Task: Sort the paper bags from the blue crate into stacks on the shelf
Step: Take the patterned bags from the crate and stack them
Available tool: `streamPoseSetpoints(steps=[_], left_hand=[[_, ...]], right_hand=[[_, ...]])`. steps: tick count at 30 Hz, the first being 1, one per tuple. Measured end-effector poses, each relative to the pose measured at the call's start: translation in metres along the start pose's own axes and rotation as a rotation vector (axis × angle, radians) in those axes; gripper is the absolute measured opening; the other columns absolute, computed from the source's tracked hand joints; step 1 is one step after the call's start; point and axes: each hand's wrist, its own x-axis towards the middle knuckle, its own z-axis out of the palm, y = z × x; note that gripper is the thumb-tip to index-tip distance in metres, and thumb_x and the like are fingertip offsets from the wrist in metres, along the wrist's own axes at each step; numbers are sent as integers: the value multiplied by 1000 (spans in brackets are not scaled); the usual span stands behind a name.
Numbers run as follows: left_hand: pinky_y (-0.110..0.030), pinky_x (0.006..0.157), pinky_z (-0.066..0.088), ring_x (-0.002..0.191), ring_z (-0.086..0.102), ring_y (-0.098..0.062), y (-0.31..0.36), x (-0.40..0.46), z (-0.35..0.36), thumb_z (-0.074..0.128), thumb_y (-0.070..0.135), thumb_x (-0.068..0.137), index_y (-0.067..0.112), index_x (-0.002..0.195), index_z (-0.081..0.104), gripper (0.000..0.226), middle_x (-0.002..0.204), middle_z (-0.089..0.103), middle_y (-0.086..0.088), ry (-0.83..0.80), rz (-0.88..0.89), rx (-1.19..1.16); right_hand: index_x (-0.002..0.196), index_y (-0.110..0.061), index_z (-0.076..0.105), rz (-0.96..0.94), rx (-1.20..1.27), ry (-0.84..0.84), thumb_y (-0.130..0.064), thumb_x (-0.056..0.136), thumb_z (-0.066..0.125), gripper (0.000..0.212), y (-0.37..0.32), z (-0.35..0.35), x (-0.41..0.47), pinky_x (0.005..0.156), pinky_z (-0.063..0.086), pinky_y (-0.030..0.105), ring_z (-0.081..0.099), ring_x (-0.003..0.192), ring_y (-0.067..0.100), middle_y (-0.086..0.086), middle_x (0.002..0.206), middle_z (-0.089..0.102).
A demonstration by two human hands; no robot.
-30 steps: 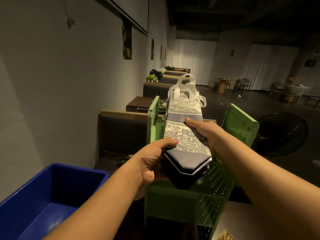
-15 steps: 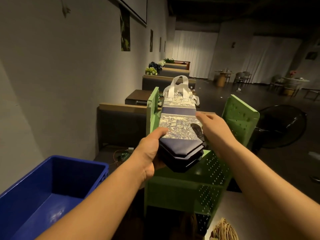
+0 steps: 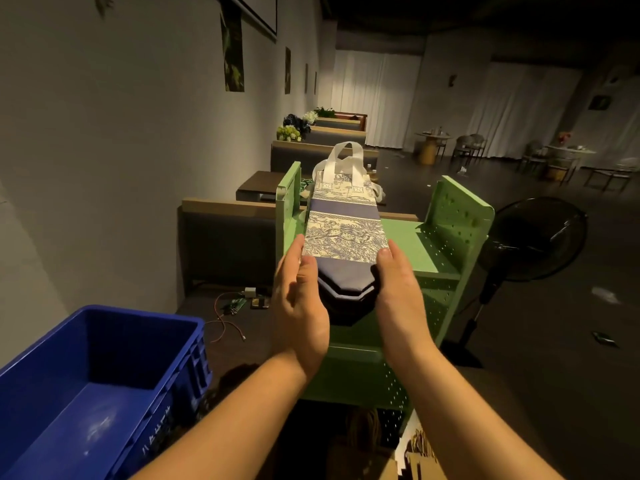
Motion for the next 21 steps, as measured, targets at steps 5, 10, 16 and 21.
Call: streamPoseSetpoints(steps=[5,10,16,21], left_hand=[[-4,101,33,127,39,24,-3,-3,-1,37,53,97,37,147,43,53,139,43,33,11,22,18],[4,94,34,121,41,28,1,4,-1,38,51,96,36,150,45,57,148,45,22,31,-19,-53],[-11,108,40,137,48,2,6,9,-2,42,46,93,24,149,51,61,150,54,8,76,-17,-141],[-10,104,36,128,46,15,6,11,-1,38,52,94,28,147,53,60,148,52,13,25,-8,-74]], right_hand=[[163,-26,25,40,155,0,-31,109,46,58,-4,0,-4,123,34,43,45,143,15,-4,161,41],[156,-21,43,-3,37,-11,-29,109,44,47,-8,-3,-4,116,34,27,44,138,5,-9,154,48],[104,-28,61,-41,-59,130,-42,105,43,23,-24,-13,22,97,43,41,51,99,9,-13,101,57],[140,-32,58,242,13,-145,-81,73,60,84,-23,-3,62,114,42,51,58,130,21,-9,143,62]])
